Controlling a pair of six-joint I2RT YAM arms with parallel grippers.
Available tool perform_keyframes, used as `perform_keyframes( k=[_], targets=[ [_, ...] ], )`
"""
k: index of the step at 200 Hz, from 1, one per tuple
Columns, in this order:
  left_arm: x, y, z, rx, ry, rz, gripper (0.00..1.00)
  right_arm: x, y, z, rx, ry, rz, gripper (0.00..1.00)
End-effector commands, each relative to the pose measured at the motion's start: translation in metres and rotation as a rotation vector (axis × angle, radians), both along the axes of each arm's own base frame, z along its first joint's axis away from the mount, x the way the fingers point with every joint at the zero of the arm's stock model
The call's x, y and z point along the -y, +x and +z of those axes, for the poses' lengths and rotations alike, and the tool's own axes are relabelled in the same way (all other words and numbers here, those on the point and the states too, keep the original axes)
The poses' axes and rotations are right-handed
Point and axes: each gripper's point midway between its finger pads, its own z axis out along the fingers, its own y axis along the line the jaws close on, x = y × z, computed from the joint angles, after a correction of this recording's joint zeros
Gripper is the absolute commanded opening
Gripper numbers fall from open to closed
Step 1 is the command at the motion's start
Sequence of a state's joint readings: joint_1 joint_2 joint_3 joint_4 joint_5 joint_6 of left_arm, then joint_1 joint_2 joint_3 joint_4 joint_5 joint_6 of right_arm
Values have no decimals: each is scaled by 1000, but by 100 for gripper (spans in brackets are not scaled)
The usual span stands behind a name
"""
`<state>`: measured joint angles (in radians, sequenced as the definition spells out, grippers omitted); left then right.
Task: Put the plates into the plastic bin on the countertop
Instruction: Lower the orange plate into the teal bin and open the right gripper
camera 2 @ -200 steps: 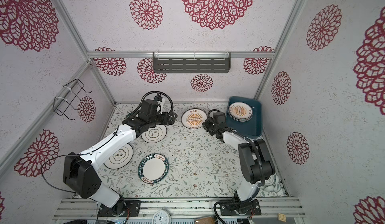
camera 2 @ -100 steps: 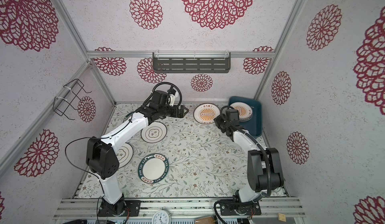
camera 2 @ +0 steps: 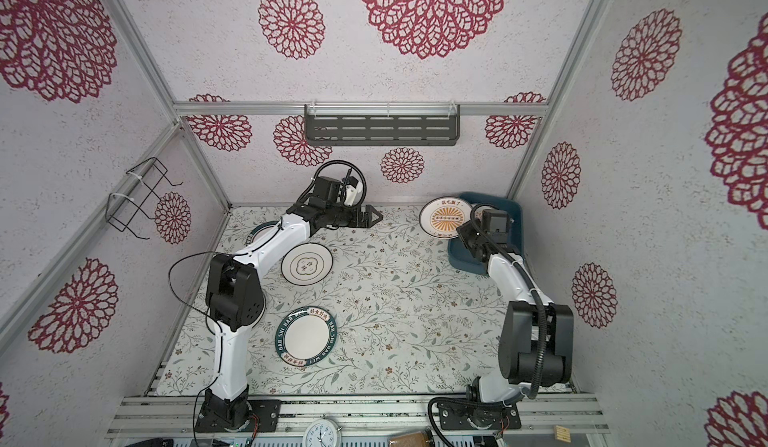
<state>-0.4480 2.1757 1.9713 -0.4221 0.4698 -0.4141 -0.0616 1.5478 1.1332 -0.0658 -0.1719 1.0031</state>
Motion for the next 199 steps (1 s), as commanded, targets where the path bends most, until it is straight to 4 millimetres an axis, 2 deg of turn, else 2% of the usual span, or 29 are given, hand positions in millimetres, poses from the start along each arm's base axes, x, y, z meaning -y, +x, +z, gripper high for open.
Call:
perform_keyframes(
  k=[1,55,83,101,161,199],
  targets=[
    [8,9,17,46,-48,-16,97,18,10,31,76,-47,-27,0],
    [-9,27,22,73,-24,42,97,77,21,15,72,-36,-176,0],
    [-21,29,22,94,38,77,97,98,34,2,61,-17,-207,0],
    [-29,31,22,101,70,102,97,107,46,-3,67,-14,-218,0],
    [-71,47,27,176,200,258,97,131,85,-40,13,3,-242,0],
    [-88,54,24,176,226,311,97,136,115,-55,20,47,-246,0]
  ],
)
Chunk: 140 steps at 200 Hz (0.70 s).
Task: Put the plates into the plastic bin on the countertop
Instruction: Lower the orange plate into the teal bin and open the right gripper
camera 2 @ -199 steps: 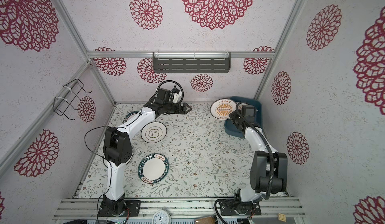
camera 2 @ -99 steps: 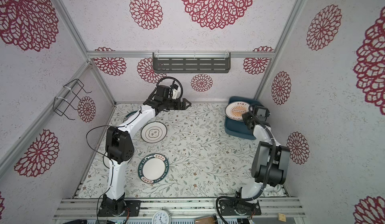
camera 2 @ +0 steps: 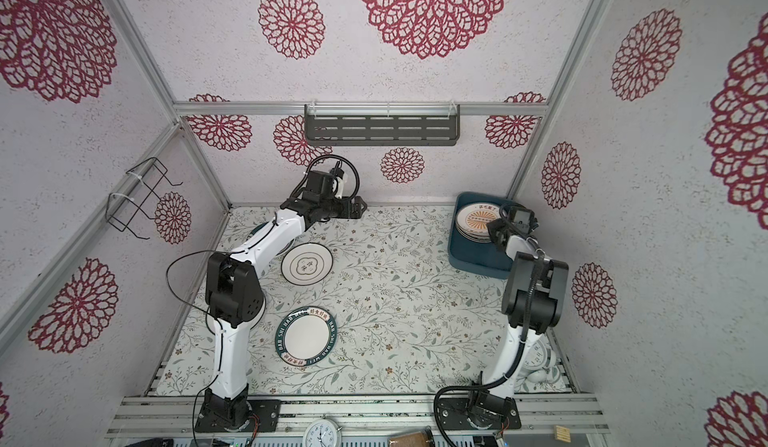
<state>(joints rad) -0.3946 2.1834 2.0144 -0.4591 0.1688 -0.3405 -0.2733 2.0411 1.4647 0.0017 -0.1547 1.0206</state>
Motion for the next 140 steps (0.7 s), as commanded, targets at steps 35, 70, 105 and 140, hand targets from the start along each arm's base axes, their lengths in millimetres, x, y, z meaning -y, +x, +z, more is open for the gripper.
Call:
perform_keyframes(
  k=[35,70,105,140],
  targets=[
    [-24,14,29,68,21,61,97,14,41,21,91,18,-30,0],
    [-25,14,30,71,24,69,97,12,41,14,60,30,-39,29],
    [-28,10,33,74,31,75,97,12,36,31,58,-15,-31,61],
    [-33,-4,33,75,21,84,97,7,25,47,-12,-91,-8,80]
  ],
)
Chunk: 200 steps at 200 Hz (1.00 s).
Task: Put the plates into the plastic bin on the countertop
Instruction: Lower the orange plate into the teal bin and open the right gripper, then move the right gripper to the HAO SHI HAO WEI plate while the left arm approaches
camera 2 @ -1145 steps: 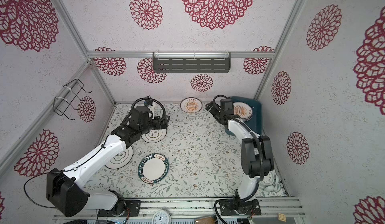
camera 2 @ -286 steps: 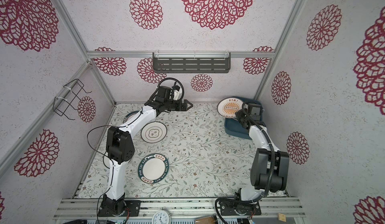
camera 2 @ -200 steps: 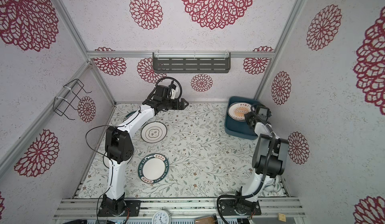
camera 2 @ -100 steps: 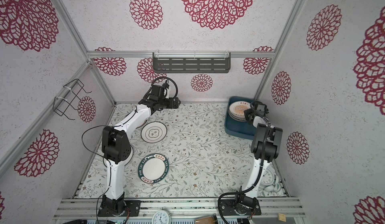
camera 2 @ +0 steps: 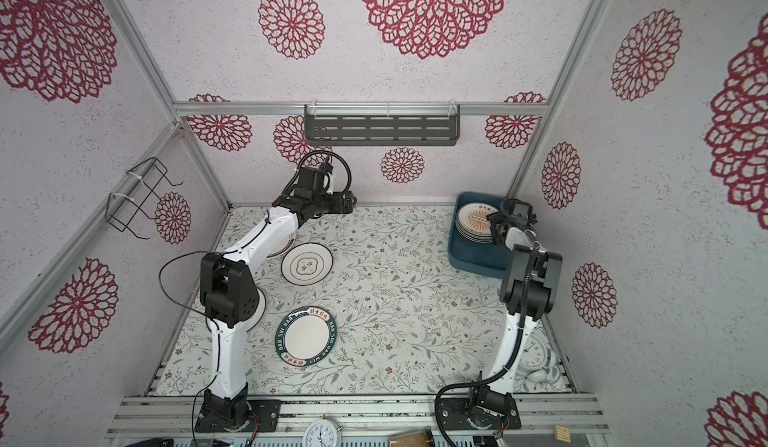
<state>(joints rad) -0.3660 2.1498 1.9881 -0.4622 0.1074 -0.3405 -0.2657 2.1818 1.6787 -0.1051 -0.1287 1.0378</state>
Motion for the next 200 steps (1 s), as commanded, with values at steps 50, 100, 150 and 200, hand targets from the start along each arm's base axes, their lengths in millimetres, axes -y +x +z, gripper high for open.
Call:
perform_keyframes(
  k=[50,100,150,200],
  targets=[
    [-24,-44,48,111,-17,53,97,-25,-28,87,-3,-186,104,96],
    [-49,-89,49,101,-46,152,97,-94,-58,127,144,-245,274,99],
    [-82,-145,40,53,-68,251,97,-218,-103,121,179,-251,576,99],
    [-127,-206,16,-33,-80,402,97,-339,-167,102,223,-181,866,99]
  ],
)
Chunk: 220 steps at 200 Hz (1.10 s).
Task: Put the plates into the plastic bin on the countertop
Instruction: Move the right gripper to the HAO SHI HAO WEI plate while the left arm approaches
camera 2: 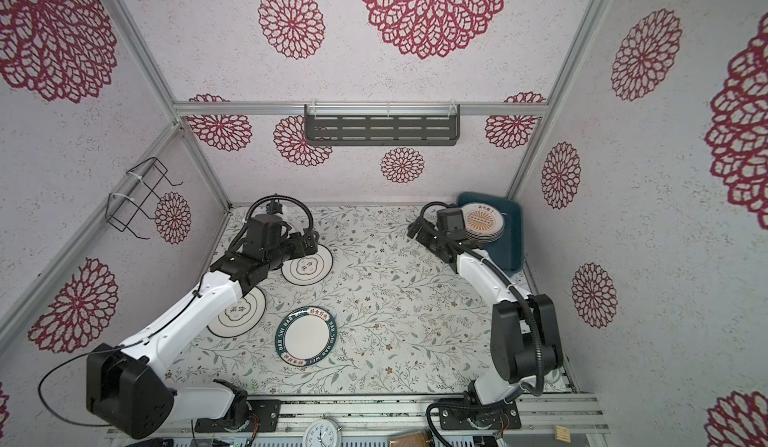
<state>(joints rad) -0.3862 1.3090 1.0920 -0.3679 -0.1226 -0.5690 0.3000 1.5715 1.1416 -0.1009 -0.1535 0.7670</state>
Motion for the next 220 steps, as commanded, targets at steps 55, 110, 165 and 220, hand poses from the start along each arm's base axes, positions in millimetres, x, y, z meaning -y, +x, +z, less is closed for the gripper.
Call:
perform_keyframes(
  k=[55,110,165,220],
  targets=[
    [-66,-79,-51,-205,-110,255,97,-141,-85,-22,-57,40,374,98],
    [-100,-116,-83,-288,-187,418,97,-210,-129,-65,-187,21,653,94],
    [-101,-147,-124,-407,-330,537,97,-240,-163,-93,-242,-2,821,88],
    [-104,-192,-150,-478,-387,601,97,-251,-204,-118,-273,10,886,80]
  ],
)
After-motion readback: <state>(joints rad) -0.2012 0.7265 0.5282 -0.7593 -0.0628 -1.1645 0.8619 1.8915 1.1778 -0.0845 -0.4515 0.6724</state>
